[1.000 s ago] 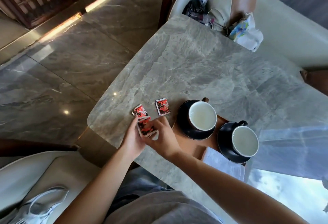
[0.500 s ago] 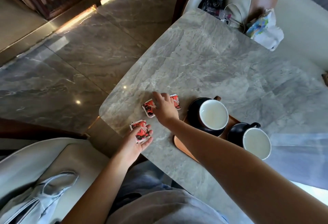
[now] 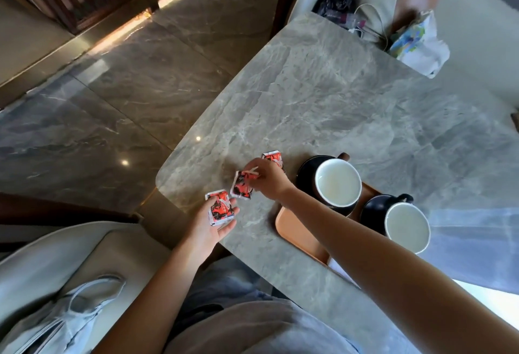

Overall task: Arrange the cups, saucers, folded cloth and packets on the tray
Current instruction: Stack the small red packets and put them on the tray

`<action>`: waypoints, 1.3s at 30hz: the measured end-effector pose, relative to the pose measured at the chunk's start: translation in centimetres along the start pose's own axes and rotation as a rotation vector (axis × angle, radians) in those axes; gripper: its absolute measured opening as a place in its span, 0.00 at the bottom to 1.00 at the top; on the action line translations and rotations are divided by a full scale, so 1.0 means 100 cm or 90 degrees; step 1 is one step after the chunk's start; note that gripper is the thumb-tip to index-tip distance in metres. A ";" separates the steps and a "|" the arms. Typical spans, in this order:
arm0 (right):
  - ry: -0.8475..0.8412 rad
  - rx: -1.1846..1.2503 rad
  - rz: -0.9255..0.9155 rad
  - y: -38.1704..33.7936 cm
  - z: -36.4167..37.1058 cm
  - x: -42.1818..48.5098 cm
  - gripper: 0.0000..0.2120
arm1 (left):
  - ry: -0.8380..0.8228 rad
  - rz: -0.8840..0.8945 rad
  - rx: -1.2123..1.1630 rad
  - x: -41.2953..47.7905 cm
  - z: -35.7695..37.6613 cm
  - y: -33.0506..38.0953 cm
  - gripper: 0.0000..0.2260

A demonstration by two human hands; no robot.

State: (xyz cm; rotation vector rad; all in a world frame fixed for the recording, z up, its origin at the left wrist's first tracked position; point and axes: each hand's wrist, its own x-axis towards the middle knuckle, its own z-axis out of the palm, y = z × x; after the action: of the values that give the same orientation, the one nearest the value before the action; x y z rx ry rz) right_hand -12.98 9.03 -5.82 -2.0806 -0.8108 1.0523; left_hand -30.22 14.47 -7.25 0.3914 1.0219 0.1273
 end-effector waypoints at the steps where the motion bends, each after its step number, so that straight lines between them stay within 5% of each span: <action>1: -0.054 0.050 -0.014 -0.003 -0.003 -0.005 0.10 | -0.016 -0.009 0.015 0.001 0.003 0.000 0.10; 4: -0.129 0.086 -0.051 -0.009 -0.004 -0.017 0.11 | -0.085 -0.029 0.068 0.002 0.014 -0.002 0.10; 8: -0.068 -0.133 -0.109 -0.008 -0.001 -0.028 0.11 | -0.113 -0.015 0.107 0.005 0.025 -0.009 0.11; 12: -0.064 -0.183 -0.173 -0.009 -0.014 -0.022 0.10 | -0.128 -0.006 0.111 0.007 0.027 -0.009 0.14; 16: 0.143 -0.193 -0.016 -0.006 -0.030 0.007 0.19 | -0.135 -0.003 0.108 0.004 0.023 -0.005 0.15; 19: 0.119 -0.326 0.092 0.004 -0.027 0.013 0.22 | -0.090 -0.025 0.061 0.001 0.021 -0.006 0.15; 22: 0.139 -0.408 0.069 0.012 -0.018 0.010 0.18 | -0.053 -0.039 0.027 -0.003 0.017 -0.006 0.16; 32: 0.126 -0.060 -0.004 0.013 -0.024 -0.017 0.04 | -0.068 -0.049 0.019 -0.006 0.020 -0.005 0.08; 36: -0.001 0.146 -0.019 -0.001 -0.035 -0.053 0.11 | -0.055 -0.050 0.080 -0.003 0.031 -0.009 0.08; 39: -0.073 0.115 -0.018 -0.011 -0.041 -0.075 0.07 | -0.028 -0.075 0.125 -0.001 0.043 -0.013 0.07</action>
State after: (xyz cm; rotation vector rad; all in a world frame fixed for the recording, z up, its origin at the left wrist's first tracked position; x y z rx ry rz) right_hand -13.39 2.87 0.21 -1.8671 -0.7689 1.1926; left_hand -26.73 12.19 -5.69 0.5087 1.0152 -0.0874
